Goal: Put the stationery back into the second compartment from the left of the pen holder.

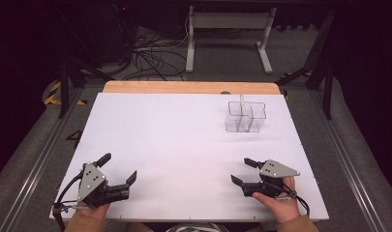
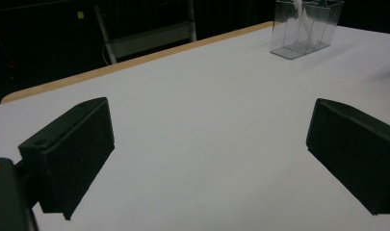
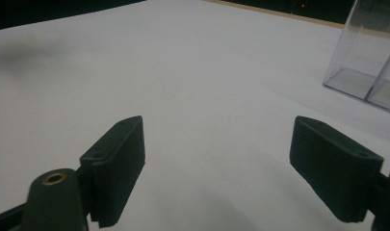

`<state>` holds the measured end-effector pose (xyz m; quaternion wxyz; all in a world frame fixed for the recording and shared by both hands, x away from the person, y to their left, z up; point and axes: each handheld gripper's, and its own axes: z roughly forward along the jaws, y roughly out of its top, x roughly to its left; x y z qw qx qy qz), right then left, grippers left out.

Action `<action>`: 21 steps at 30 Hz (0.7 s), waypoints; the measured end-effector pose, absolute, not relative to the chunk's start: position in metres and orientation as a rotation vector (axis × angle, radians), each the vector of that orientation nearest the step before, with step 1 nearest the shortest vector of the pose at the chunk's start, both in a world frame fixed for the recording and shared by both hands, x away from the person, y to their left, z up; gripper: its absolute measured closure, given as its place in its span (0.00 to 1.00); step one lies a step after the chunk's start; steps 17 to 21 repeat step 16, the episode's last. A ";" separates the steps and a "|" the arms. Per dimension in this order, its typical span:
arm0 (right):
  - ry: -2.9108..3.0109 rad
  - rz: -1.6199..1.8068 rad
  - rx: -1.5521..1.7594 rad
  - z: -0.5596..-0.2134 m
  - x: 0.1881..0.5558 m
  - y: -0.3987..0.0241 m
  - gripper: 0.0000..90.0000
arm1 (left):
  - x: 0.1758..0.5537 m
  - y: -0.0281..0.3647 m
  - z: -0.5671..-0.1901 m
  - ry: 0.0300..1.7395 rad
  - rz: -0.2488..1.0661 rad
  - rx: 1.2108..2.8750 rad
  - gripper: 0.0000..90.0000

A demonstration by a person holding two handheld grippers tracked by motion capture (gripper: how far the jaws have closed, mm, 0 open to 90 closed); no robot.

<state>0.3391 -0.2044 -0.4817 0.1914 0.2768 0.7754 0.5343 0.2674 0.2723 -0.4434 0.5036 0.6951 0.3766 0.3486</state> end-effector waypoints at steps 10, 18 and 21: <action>2.159 1.514 0.767 -0.479 0.340 -0.206 0.23 | 0.268 0.273 -0.445 0.906 0.840 1.686 0.04; 2.150 1.521 0.757 -0.477 0.340 -0.207 0.23 | 0.268 0.272 -0.445 0.902 0.844 1.692 0.04; 2.150 1.521 0.757 -0.477 0.340 -0.207 0.23 | 0.268 0.272 -0.445 0.902 0.844 1.692 0.04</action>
